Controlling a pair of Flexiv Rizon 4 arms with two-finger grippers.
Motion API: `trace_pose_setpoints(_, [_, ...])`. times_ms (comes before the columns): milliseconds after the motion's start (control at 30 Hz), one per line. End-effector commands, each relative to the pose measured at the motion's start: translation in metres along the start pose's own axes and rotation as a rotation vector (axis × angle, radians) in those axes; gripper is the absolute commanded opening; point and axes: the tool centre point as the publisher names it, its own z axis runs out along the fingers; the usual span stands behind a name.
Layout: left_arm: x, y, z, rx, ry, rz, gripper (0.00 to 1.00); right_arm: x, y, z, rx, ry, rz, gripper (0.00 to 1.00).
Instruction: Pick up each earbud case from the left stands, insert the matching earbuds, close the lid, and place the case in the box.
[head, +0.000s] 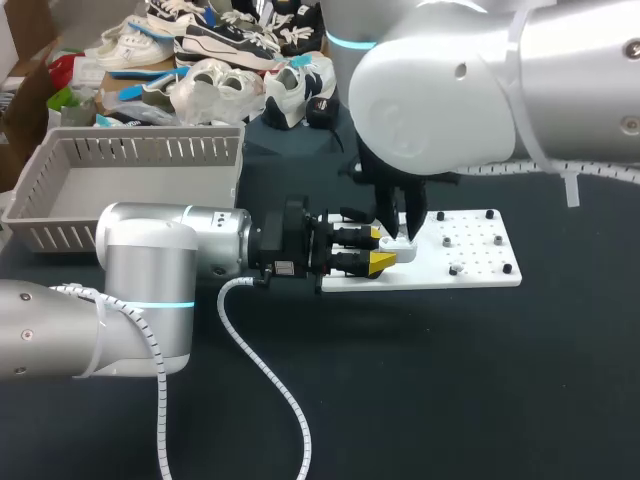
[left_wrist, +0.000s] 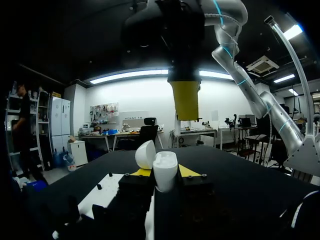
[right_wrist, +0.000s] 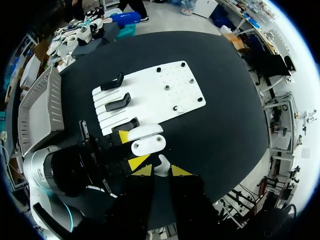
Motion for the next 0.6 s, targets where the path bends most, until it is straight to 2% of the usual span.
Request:
trace_pose_setpoints(33, [0.0006,-0.0003,0.0007,-0.003,0.0,0.001,0.0,-0.0049,0.0057,0.0035,0.009,0.012,-0.011,0.0])
trace_pose_setpoints(600, [0.0006,-0.0003,0.0007,-0.003,0.0,0.001,0.0,-0.0147,0.0114,0.0096,0.02,0.04,-0.071,0.0])
